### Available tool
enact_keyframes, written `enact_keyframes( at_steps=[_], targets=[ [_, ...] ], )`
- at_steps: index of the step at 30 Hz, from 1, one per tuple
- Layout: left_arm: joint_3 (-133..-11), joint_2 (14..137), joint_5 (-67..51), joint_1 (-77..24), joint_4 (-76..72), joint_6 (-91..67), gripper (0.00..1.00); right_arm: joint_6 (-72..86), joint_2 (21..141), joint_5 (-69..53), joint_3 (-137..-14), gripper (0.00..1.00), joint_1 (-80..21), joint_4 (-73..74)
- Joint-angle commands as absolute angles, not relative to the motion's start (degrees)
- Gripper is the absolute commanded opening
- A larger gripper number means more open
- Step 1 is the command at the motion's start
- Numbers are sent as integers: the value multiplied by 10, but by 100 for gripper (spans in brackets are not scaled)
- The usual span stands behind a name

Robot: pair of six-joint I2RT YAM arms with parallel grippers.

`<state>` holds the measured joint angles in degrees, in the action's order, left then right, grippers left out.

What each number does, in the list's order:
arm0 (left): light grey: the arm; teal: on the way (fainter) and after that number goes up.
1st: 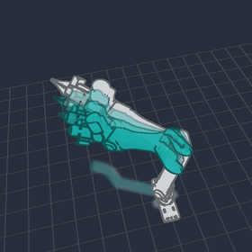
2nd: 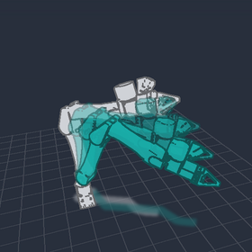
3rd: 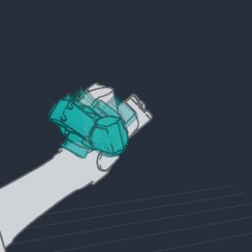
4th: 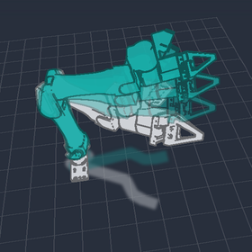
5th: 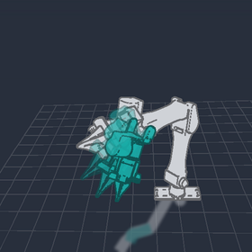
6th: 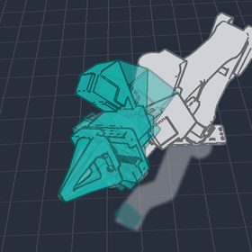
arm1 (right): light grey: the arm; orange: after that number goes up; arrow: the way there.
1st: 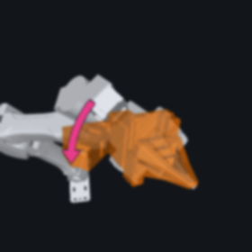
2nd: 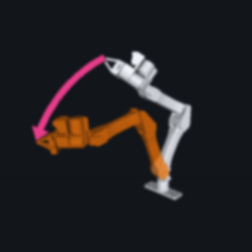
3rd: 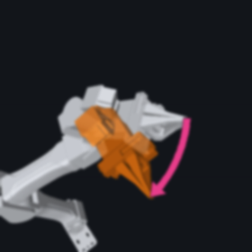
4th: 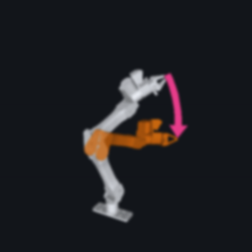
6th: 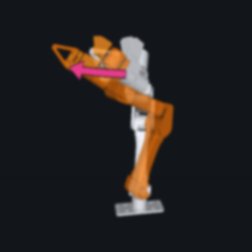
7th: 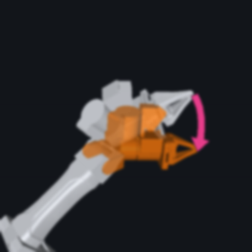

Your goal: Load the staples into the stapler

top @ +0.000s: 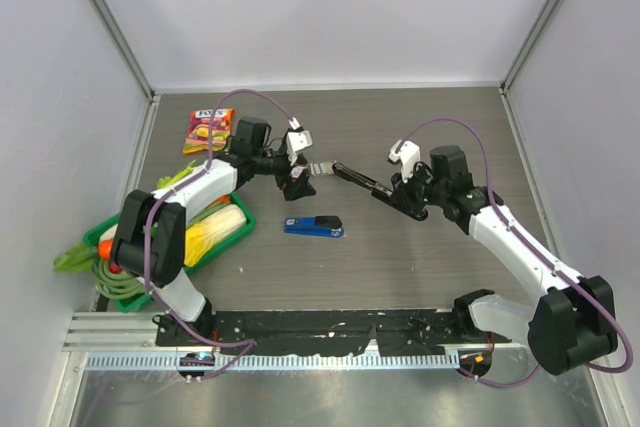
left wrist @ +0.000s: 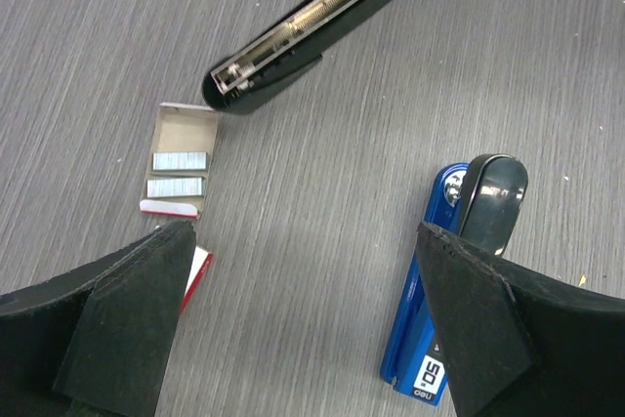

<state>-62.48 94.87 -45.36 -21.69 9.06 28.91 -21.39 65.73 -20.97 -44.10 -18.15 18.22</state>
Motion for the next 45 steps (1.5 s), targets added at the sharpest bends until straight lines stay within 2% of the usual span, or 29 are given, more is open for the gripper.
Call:
enact_keyframes(
  at_steps=[1,9,28,38,45],
  targets=[
    [-648,954,-519,-213,35,284,100,-223,615,-261,-465,1,-179,159],
    [-657,985,-536,-209,31,272,100,-249,615,-258,-461,1,-179,175],
    [-616,925,-530,-209,29,285,100,-311,688,-218,-410,1,-179,192],
    [-613,918,-527,-209,41,294,100,-341,749,-179,-399,1,-180,198],
    [-627,927,-530,-209,48,296,100,-373,745,-169,-369,1,-180,193]
  ],
)
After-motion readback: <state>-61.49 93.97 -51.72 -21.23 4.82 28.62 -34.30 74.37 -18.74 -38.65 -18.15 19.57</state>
